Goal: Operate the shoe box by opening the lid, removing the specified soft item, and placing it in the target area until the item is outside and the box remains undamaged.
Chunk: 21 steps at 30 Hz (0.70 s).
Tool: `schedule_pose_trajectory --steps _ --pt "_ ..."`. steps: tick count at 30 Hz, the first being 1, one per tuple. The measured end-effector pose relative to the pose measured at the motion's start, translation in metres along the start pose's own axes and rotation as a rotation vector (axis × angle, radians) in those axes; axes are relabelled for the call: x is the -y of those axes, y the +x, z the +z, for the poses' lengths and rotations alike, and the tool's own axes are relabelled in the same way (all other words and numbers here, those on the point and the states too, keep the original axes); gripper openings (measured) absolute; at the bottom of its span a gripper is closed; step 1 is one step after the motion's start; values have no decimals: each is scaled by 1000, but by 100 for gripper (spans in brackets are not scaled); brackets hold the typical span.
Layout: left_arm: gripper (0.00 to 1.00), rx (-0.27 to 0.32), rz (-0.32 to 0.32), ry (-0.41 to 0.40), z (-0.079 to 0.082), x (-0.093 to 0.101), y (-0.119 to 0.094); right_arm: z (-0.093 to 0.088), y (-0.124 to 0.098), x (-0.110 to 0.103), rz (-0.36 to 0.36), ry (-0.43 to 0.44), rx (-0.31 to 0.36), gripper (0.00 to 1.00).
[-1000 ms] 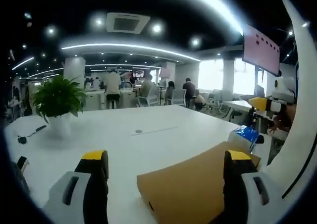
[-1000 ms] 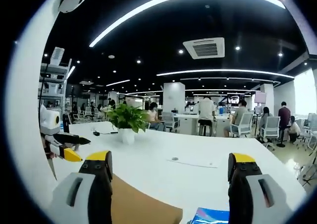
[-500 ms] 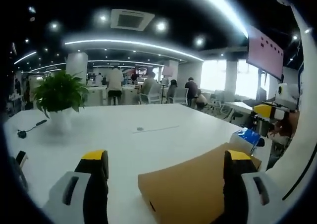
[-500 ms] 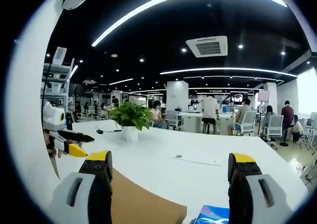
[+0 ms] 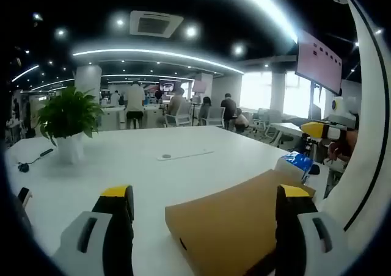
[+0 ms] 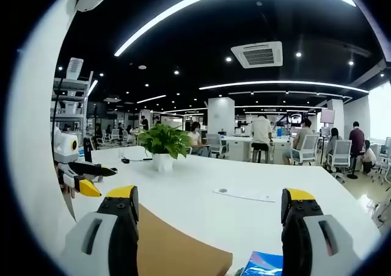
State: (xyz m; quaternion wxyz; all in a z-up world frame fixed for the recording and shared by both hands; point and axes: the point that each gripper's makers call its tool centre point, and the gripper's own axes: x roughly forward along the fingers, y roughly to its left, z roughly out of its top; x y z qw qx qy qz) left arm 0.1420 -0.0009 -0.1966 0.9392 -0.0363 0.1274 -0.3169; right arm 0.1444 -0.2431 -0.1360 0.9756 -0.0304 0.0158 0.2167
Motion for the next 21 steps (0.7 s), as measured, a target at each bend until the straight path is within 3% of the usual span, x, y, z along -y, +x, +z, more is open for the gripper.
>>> schedule_pose_trajectory --steps 5,10,12,14,18,21 --pt "99 -14 8 7 -1 -3 0 -4 -1 -2 4 8 -16 100" --pt "99 -21 23 -27 -4 -5 4 -11 -3 -7 30 -142 -77 100" --pt "99 -6 -5 -1 -2 2 6 -10 -3 -8 29 -186 -80 100" --pt "99 8 -22 29 0 6 7 -10 -2 -9 32 -164 -85 100" --pt "99 -6 -21 11 -3 8 8 -10 -3 -9 25 -139 -81 100" --pt "99 -7 -19 6 -5 8 8 -16 -5 -5 11 -154 -117 100"
